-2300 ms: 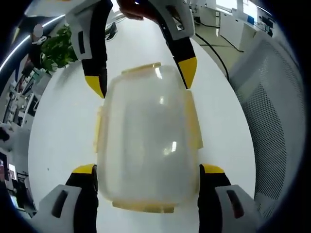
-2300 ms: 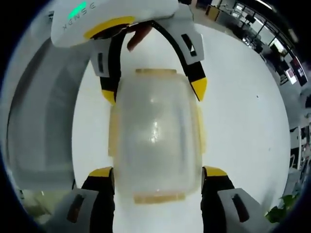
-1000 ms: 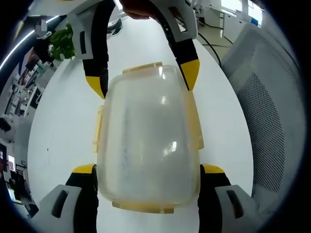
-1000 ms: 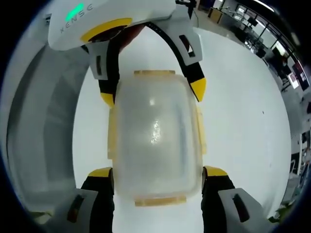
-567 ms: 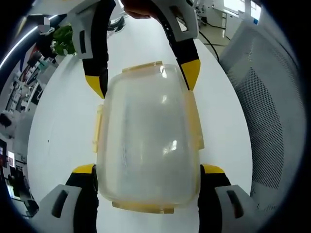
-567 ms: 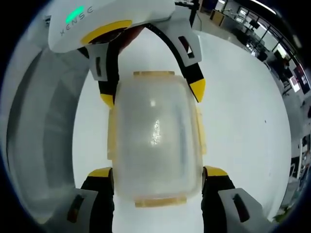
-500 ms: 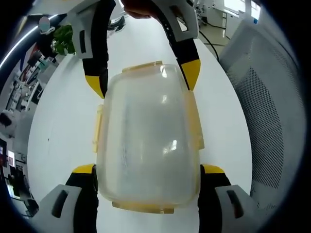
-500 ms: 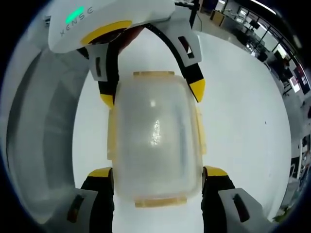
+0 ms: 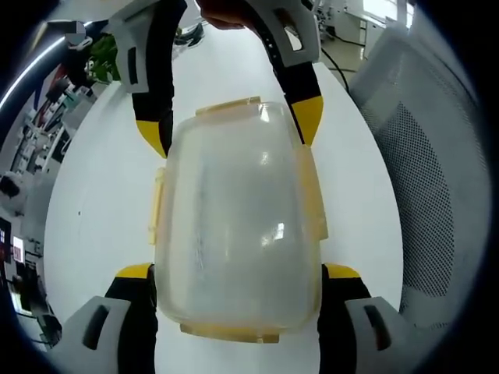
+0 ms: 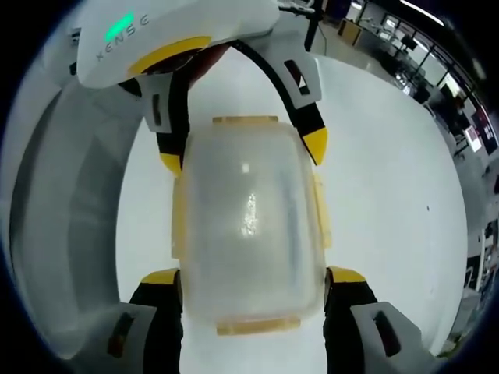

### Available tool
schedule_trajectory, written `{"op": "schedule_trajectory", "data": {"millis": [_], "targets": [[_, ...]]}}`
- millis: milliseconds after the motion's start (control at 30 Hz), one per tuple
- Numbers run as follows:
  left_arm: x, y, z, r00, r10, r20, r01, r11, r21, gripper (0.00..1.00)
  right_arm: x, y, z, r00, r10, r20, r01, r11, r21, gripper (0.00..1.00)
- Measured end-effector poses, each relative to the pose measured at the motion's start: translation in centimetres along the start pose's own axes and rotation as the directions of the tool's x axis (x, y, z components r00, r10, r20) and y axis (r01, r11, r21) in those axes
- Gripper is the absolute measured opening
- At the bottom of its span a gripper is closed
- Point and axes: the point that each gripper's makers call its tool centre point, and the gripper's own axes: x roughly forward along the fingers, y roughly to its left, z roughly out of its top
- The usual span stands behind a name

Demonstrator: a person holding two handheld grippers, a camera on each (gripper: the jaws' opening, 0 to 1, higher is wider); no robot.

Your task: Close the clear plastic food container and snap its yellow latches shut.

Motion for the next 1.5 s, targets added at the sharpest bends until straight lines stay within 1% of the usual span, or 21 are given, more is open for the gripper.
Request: {"op": "schedule_trajectory", "data": {"millis": [433,867,1500], "targets": [[-0.6,-0.2,-1.5,1.000,0.004,-0.018,-0.004,1.000,-0.014,0.86,0.6,0.0,1.6,1.000,0.005,0.009,-0.005,1.000,-0.010,0.74],[-0.9,0.0,-2.5,1.000,0.004,-0.027,-0.005,1.000,-0.022,0.86,1.0,-0.1,2.7,1.000,0.006,0.011,-0.006,1.000,-0.013,0.74],[-1.0,0.1,-2.7,0.999,0.005,-0.033,-0.006,1.000,-0.017,0.86,1.0,-0.2,2.9,1.000,0.006,0.019,-0.006,1.000,-0.017,0.75]]}}
